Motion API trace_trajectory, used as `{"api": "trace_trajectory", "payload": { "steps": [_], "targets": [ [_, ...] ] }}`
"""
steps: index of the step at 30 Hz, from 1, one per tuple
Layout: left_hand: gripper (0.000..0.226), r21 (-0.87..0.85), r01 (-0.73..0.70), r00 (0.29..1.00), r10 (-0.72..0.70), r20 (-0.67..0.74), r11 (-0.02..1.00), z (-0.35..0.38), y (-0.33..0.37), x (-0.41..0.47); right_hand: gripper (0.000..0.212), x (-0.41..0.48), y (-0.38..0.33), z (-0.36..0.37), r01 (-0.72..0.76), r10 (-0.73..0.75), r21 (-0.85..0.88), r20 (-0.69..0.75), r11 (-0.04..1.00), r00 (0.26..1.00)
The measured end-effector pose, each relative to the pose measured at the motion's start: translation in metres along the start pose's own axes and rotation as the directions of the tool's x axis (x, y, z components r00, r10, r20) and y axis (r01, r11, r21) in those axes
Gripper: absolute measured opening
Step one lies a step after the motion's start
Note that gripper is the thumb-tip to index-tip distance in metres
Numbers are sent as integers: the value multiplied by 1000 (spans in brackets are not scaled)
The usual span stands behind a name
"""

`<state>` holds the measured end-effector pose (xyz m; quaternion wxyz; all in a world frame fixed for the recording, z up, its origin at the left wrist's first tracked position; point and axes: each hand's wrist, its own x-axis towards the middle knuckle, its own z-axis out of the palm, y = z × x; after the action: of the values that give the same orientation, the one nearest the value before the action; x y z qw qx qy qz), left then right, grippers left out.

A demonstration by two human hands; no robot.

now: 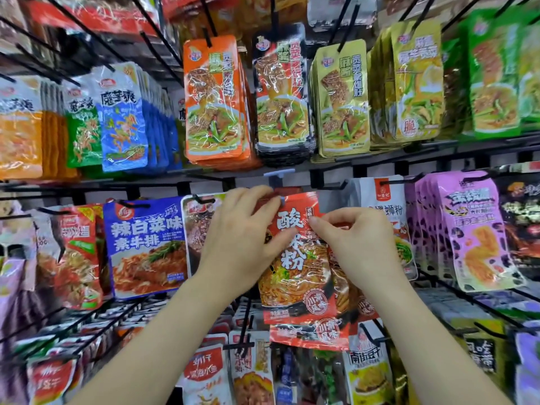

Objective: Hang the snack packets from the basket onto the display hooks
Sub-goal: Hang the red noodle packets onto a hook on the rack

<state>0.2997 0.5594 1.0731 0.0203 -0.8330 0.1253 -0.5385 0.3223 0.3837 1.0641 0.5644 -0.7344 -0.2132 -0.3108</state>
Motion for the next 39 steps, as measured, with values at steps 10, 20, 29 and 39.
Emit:
{"api": "trace_trajectory", "payload": {
  "steps": [10,20,29,39],
  "targets": [
    [105,130,23,949,-63,309,991,4,2,6,11,4,12,-15,-31,45,-131,104,991,994],
    [82,397,-68,967,-38,252,915,38,-9,23,13,-4,28,-27,8,-28,-129,-151,992,988],
    [41,551,-219,961,81,263,805,48,-19,22,17,-17,37,-23,40,-23,69,-225,997,974],
    [48,478,-234,956,111,271,846,55,-4,9,22,-26,23,-32,185,-156,76,-284,980,946]
  ]
}}
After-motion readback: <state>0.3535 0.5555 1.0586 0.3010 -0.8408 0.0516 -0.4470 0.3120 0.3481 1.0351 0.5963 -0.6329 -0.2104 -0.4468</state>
